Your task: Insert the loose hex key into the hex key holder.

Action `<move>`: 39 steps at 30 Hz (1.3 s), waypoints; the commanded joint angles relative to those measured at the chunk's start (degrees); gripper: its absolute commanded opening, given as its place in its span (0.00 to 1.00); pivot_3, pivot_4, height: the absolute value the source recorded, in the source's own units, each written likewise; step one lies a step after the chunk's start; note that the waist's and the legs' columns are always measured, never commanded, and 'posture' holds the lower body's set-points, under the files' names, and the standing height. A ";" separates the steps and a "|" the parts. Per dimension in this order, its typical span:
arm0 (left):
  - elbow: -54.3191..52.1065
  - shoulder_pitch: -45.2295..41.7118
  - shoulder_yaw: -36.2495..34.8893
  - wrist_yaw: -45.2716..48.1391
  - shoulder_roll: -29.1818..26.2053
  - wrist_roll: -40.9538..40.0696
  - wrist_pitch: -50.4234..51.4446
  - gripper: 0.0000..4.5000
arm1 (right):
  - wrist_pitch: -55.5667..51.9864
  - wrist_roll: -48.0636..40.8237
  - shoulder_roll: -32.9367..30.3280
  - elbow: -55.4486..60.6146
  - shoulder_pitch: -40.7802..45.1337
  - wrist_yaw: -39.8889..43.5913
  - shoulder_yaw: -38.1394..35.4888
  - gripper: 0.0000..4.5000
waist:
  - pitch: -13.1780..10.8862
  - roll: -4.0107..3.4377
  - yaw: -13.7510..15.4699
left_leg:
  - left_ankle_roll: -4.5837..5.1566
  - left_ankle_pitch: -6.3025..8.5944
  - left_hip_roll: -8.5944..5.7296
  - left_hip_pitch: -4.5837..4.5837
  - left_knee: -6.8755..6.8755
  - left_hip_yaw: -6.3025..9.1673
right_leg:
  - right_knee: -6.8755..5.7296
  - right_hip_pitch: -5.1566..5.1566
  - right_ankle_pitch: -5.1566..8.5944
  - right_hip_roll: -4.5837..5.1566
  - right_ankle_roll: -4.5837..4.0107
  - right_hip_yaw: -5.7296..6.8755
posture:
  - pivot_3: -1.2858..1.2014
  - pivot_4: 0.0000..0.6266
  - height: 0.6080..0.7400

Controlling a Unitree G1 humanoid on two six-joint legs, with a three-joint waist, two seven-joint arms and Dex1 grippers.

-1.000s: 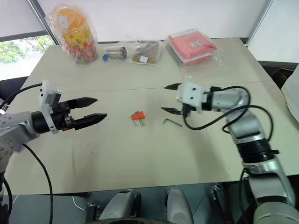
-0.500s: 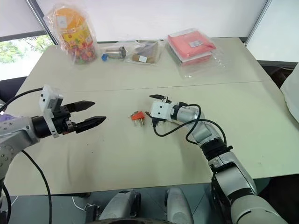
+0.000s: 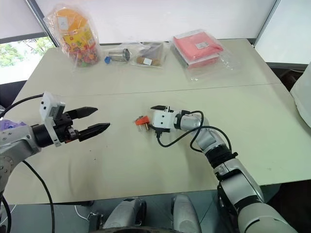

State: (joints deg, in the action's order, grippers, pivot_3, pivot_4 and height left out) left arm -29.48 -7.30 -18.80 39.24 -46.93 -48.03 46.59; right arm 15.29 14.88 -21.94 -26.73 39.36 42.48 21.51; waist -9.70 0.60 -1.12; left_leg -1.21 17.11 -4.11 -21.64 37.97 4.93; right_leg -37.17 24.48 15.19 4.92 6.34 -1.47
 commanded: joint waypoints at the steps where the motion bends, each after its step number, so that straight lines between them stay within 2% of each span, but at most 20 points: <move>1: -1.84 0.41 -1.42 -0.10 -0.04 0.12 -1.50 0.99 | -0.20 -0.51 0.92 1.88 -0.18 1.04 0.42 0.80 | 0.00 0.00 -0.02 | 0.00 0.00 0.00 0.01 -0.01 0.00 | 0.00 0.00 0.00 0.00 0.00 0.00 | 0.52 0.24 1.00; 14: -3.29 2.13 -2.00 -1.65 0.54 -0.27 -2.15 0.99 | -2.58 -0.61 3.25 1.80 0.11 4.39 1.56 0.80 | 0.01 0.00 -0.02 | 0.00 0.00 0.01 0.05 -0.03 0.00 | 0.00 -0.03 0.00 -0.01 0.00 0.00 | 0.52 0.24 1.00; 23: -3.55 2.35 -1.30 -2.34 1.21 0.33 -2.74 0.99 | -5.66 -2.55 4.44 -9.57 5.50 7.61 -0.02 0.80 | 0.02 0.00 -0.14 | -0.01 -0.01 0.05 0.18 -0.03 0.00 | -0.02 -0.14 0.00 -0.15 -0.01 -0.01 | 0.52 0.24 1.00; 28: -3.70 2.16 -0.90 -2.74 1.60 0.63 -3.08 0.99 | -14.05 -7.57 4.84 -14.77 8.90 17.88 -1.15 0.80 | 0.03 0.00 0.16 | -0.01 -0.01 0.04 0.18 -0.02 0.01 | -0.01 -0.17 0.00 -0.14 -0.01 -0.02 | 0.52 0.24 1.00; 39: -3.33 1.94 -0.58 -2.79 1.93 1.97 -4.01 0.99 | -14.73 -7.35 5.39 -20.77 11.68 18.90 -1.44 0.80 | 0.04 -0.01 0.33 | -0.01 0.00 -0.01 0.19 -0.02 0.04 | 0.01 -0.21 0.00 -0.08 -0.01 0.00 | 0.52 0.24 1.00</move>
State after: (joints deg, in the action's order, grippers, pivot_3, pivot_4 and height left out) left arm -31.63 -4.89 -18.80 36.55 -44.96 -46.59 44.00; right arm 1.48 5.72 -16.15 -45.08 51.87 61.65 19.13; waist -9.66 0.59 -0.79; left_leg -1.23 17.11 -4.12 -21.45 37.95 4.97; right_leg -37.17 24.27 15.19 4.85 6.34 -1.46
